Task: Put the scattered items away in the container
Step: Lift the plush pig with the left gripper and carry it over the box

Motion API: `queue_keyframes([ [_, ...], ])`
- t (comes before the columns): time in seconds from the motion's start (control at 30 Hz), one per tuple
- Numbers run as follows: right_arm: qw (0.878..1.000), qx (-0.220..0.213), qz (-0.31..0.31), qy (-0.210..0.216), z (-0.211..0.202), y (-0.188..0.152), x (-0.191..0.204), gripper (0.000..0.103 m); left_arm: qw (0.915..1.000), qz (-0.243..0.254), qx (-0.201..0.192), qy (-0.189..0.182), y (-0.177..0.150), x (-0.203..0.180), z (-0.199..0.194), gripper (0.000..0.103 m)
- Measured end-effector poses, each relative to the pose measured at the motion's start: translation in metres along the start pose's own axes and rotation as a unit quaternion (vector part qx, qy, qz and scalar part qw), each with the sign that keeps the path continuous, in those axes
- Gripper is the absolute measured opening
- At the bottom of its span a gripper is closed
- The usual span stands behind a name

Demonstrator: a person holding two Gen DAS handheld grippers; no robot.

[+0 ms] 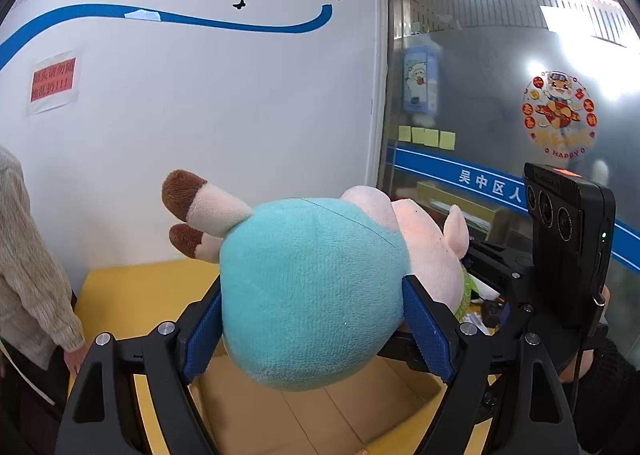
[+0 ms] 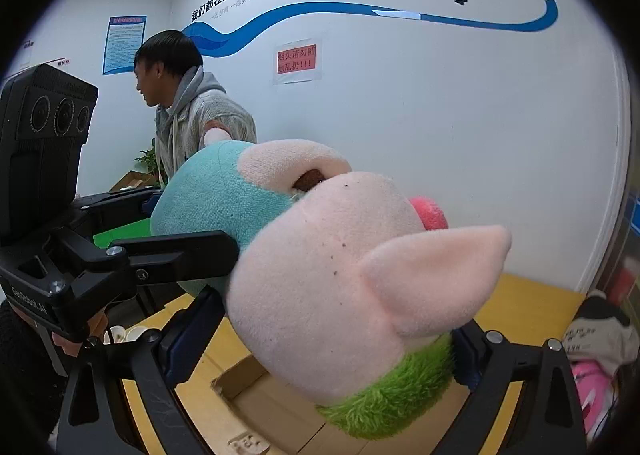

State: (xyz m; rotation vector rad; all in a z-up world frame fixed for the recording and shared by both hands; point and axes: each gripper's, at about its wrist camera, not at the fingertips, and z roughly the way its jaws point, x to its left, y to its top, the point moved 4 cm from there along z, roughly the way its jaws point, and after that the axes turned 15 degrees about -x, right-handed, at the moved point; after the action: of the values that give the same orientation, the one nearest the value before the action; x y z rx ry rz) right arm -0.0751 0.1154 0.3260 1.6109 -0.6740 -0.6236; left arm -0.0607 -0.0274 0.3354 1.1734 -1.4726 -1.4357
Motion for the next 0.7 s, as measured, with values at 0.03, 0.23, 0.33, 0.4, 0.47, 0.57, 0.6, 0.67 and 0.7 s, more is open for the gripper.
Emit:
queue_keyframes([
  [0.03,1.000,0.000,-0.005,0.000,0.009,0.008,-0.004,0.097,1.0000,0.000,0.000,0.001,0.007,0.006,0.008,0.087],
  [0.23,1.000,0.006,-0.010,0.006,0.047,0.027,-0.021,0.097,0.9999,-0.003,0.006,0.008,0.028,0.008,0.038,0.087],
  [0.33,1.000,0.019,-0.001,0.008,0.068,0.017,-0.033,0.097,0.9997,-0.005,0.021,0.012,0.017,0.008,0.057,0.087],
  [0.4,0.999,0.031,0.008,0.012,0.084,0.002,-0.042,0.097,0.9992,-0.009,0.036,0.015,0.004,0.011,0.072,0.087],
  [0.47,0.999,0.046,0.019,0.015,0.102,-0.019,-0.051,0.097,0.9984,-0.017,0.051,0.017,-0.016,0.024,0.091,0.087],
  [0.57,0.997,0.075,0.032,0.015,0.129,-0.057,-0.064,0.097,0.9961,-0.032,0.081,0.015,-0.052,0.043,0.120,0.087],
  [0.6,0.996,0.084,0.036,0.015,0.136,-0.069,-0.068,0.097,0.9947,-0.038,0.094,0.014,-0.067,0.052,0.131,0.087],
  [0.67,0.993,0.104,0.048,0.016,0.153,-0.095,-0.074,0.097,0.9920,-0.048,0.116,0.014,-0.093,0.064,0.147,0.087],
  [0.7,0.992,0.114,0.056,0.018,0.163,-0.109,-0.077,0.097,0.9904,-0.053,0.127,0.014,-0.107,0.071,0.154,0.087],
])
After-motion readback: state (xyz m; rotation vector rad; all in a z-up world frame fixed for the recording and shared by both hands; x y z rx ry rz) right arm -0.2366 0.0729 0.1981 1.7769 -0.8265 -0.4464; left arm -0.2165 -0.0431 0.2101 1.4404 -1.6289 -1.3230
